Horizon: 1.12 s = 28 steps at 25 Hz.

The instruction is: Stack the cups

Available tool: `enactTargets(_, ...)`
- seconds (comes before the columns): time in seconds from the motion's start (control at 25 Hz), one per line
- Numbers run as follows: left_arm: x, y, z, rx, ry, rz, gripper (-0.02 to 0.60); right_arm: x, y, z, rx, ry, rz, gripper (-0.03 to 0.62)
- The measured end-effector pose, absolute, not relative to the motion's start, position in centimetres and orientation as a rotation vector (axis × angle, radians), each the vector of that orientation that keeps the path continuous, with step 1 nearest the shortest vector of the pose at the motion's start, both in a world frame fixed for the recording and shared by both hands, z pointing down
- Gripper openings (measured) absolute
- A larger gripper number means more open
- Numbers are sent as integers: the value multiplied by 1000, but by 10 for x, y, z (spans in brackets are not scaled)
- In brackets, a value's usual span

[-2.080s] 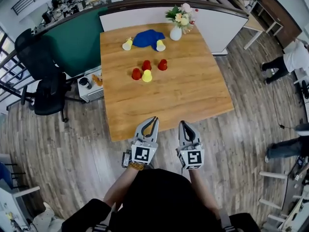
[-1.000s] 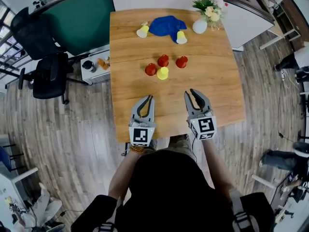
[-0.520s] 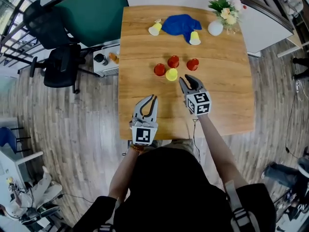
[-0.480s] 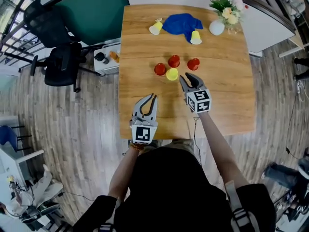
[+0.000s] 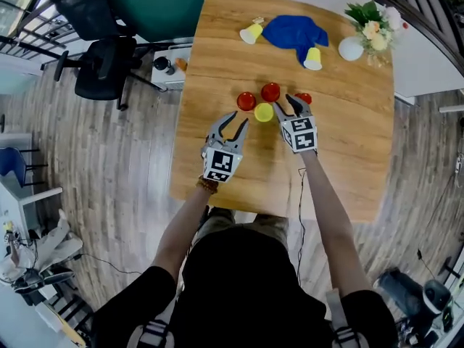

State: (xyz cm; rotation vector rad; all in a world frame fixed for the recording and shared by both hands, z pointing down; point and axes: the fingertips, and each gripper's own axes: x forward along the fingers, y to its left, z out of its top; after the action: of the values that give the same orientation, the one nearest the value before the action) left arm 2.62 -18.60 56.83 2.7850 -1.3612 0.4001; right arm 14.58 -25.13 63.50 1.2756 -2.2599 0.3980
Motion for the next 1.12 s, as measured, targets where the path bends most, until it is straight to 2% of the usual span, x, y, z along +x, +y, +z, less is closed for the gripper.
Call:
enactTargets(0.2,28,-227,601,2627,-1442,433,158,134,-277,652,1177,-2247,367,213)
enactTargets(0.4,29,-253,623,2525,-1424,418,216,131,-282,656,1194,-2239,331,215)
enactTargets(0.68,33,-267,644,2505,-1411,485,230,126,-276,643,1262,-2289,316,219)
enactTargets(0.92,37,-272,661,2488,-1381,511,230,207,-265,625,1573,-2049,133,225)
enactTargets(1.12,41,-269,667,2487,-1326,532,229,239,-269,655,1575,-1975,227,247)
